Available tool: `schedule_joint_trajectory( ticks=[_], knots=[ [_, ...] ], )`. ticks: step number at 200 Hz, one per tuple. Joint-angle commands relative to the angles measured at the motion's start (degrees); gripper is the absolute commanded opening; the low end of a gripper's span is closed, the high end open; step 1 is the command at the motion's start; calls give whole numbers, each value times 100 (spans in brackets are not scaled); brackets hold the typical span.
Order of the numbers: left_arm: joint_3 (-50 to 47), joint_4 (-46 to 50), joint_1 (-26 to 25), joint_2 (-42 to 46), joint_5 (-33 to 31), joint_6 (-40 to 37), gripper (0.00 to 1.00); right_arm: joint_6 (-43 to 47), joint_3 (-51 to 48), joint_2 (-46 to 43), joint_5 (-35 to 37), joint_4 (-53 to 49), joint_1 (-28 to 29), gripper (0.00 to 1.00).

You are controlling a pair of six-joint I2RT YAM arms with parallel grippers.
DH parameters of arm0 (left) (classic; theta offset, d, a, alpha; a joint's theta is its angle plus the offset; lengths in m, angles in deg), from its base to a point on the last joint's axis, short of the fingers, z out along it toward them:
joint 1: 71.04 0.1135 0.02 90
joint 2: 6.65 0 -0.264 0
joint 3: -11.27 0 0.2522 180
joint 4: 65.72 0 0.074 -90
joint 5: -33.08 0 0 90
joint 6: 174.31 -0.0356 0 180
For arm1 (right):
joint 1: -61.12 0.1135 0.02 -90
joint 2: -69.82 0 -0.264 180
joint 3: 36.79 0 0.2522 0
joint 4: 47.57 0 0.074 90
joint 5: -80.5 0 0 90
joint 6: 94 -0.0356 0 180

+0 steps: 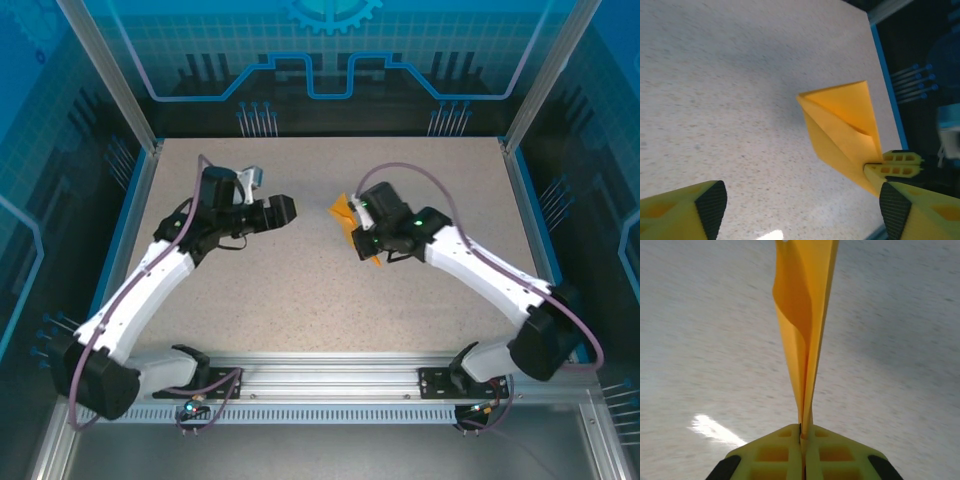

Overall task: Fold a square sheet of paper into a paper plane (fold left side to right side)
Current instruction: Turn over the paper at the center of the table.

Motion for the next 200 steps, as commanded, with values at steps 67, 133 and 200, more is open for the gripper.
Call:
schedule_joint_trajectory(
  ticks=[67, 133, 200],
  knots=[
    [-313, 503, 240, 900, -1288, -21, 91, -201, 1583, 2816, 4265, -2412, 1347, 10],
    [-257, 652, 294, 665, -1179, 63, 91, 122, 2182, 4224, 3486, -2640, 1681, 13],
    [-163, 737, 334, 133, -537, 186, 91, 173, 2009, 3850, 1242, -2181, 1451, 36]
  ],
)
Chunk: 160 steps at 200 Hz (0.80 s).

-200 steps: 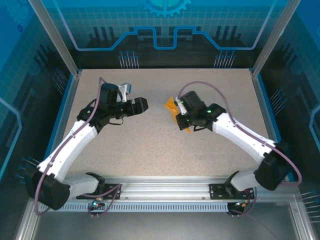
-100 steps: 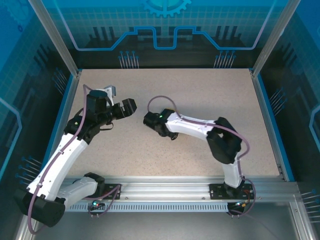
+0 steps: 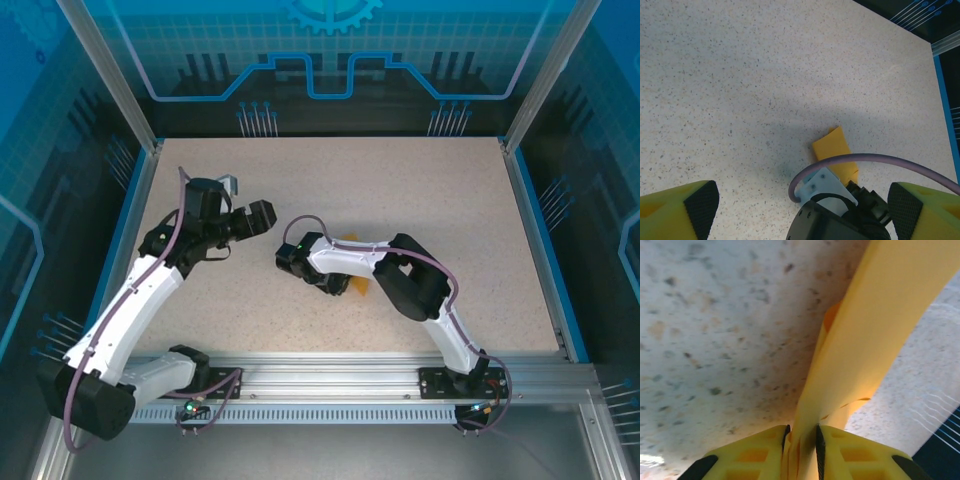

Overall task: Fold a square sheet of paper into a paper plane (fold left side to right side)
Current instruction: Turn over the paper at the center of the table.

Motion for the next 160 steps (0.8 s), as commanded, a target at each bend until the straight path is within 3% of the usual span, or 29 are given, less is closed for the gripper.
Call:
schedule_joint_trajectory(
  ticks=[1, 48, 79, 109, 160],
  knots=[
    [71, 118, 76, -297, 504, 137, 91, -47, -42, -435, -1358, 169, -174, 36],
    [-294, -377, 139, -683, 1100, 486, 92, -258, -692, -1505, -2351, 664, -433, 52],
    [-433, -752, 140, -1233, 1674, 662, 90, -438, -1428, -2492, -2708, 1194, -740, 56],
    [-630, -1548, 90, -1890, 2414, 954, 85, -572, -2374, -3538, -3200, 2029, -1329, 61],
    [-357, -2177, -525, -3078, 2730, 1225, 83, -888, -3654, -4884, -3765, 3193, -2345, 73]
  ],
)
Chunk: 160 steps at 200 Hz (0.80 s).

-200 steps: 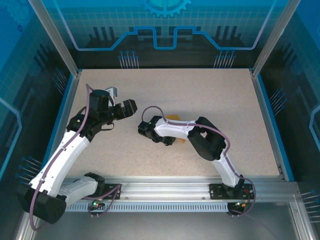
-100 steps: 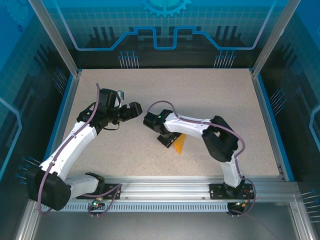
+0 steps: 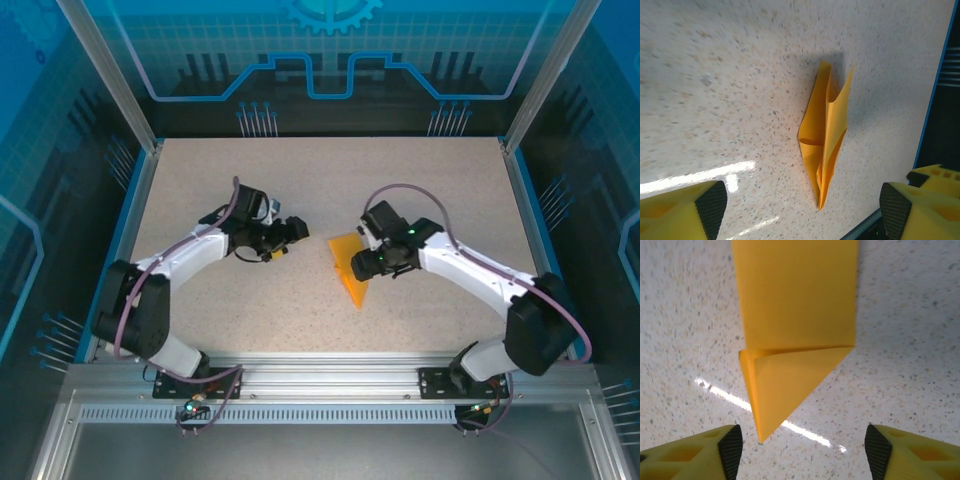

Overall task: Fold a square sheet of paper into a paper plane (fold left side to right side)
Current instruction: Turn over the paper at the center of the table, then fold the wing for the fifth time at the center of the table.

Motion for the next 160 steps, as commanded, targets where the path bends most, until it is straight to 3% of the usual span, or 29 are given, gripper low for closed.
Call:
schedule_joint_trajectory(
  ticks=[1, 67, 103, 127, 160],
  knots=[
    [212, -485, -336, -452, 428, 241, 83, -237, -467, -482, -491, 795, -326, 73],
    [949, -957, -949, -1844, 524, 465, 78, -829, -1936, -1688, -1617, 2140, -1436, 99],
    [1199, -1057, -1046, -2248, 596, 465, 72, -730, -2084, -1861, -1877, 2231, -1612, 100],
    [1310, -1148, -1046, -2441, 647, 379, 59, -654, -2112, -1814, -2082, 2271, -1669, 100],
    [1360, -1112, -1046, -2447, 632, 17, 28, -594, -2089, -1577, -2532, 2437, -1806, 100]
  ],
)
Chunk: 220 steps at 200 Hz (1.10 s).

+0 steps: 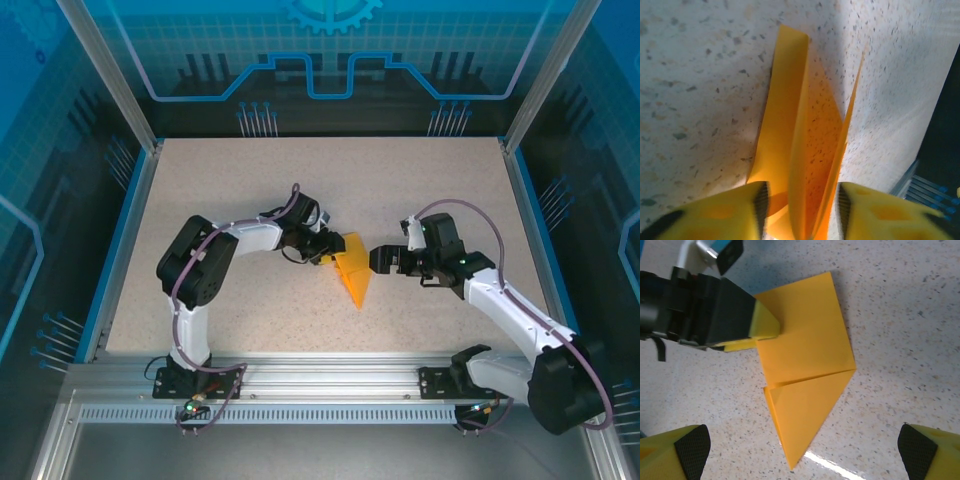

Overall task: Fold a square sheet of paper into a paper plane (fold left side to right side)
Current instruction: Fold the wing for the fifth time at the center of the table.

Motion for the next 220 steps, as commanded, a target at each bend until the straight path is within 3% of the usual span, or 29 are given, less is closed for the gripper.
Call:
schedule_joint_trajectory(
  ticks=[1, 19, 49, 96, 135, 171, 220],
  knots=[
    [161, -38, -32, -2, 146, -305, 27, 69, -48, 179, -530, 252, -186, 100],
    [103, 17, -12, 143, 128, -590, 15, 150, 32, 438, -1043, 427, -363, 100],
    [-145, 4, 72, 473, 331, -1080, 6, 328, 187, 846, -1764, 872, -536, 99],
    [-687, -191, 216, 1002, 1012, -1875, 3, 1249, 567, 1836, -2699, 1122, -699, 83],
    [-1031, -351, 259, 1279, 1457, -2245, 1, 1440, 719, 2638, -3491, 1792, -824, 81],
    [-1142, -424, 262, 1391, 1498, -2337, 1, 1538, 936, 3291, -4106, 1967, -810, 77],
    [-1150, -516, 259, 1348, 1553, -2303, 0, 1661, 1091, 3798, -4358, 1808, -564, 75]
  ],
)
